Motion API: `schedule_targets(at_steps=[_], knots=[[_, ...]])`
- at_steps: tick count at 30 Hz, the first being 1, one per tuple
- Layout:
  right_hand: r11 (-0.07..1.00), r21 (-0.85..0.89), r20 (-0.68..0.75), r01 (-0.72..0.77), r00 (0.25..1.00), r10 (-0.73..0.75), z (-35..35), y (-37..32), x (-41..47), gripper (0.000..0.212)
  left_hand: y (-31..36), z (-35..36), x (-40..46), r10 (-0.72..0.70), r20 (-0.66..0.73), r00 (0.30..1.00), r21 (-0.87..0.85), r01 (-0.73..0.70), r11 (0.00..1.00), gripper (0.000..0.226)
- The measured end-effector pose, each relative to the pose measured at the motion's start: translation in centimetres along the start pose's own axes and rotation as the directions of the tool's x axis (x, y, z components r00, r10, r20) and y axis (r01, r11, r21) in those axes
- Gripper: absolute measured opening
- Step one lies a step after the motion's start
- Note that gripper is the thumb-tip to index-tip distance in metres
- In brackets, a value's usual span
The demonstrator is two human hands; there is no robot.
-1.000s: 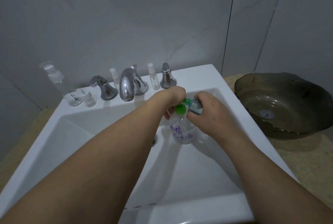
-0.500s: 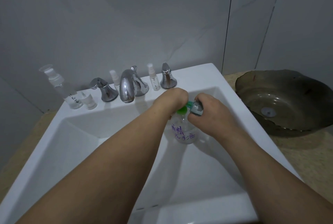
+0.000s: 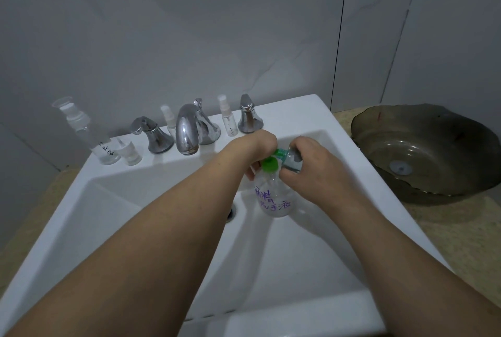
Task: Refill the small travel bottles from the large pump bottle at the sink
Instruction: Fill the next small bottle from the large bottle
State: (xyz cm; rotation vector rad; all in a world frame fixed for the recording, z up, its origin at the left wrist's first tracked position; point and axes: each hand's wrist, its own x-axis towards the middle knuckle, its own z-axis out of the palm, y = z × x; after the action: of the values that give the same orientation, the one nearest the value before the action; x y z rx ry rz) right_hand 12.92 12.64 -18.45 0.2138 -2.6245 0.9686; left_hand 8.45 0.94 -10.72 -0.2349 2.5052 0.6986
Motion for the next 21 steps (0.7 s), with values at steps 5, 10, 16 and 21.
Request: schedule_targets(at_steps=[5,10,16,21], knots=[[0.998,-0.048,0.048,-0.048,0.998,0.05,0.1,0.2,-0.1,0.027,0.0,0.9,1.5,0.019,-0.053,0.998,0.079,-0.015,0.997,0.027],[0.998,-0.04,0.045,-0.047,0.998,0.049,0.1,0.0,-0.1,0.026,-0.1,0.6,1.3,0.051,-0.025,0.998,0.133,-0.048,0.99,0.029],[0.998,-0.043,0.022,-0.038,0.999,0.039,-0.3,-0.2,0.0,0.026,-0.2,0.2,0.8,0.046,0.005,0.999,0.063,-0.046,0.997,0.032],[1.0,0.001,0.003,-0.022,1.0,0.022,-0.4,-0.4,0.0,0.027,0.1,-0.5,0.9,-0.043,0.052,0.998,0.041,0.041,0.998,0.041]])
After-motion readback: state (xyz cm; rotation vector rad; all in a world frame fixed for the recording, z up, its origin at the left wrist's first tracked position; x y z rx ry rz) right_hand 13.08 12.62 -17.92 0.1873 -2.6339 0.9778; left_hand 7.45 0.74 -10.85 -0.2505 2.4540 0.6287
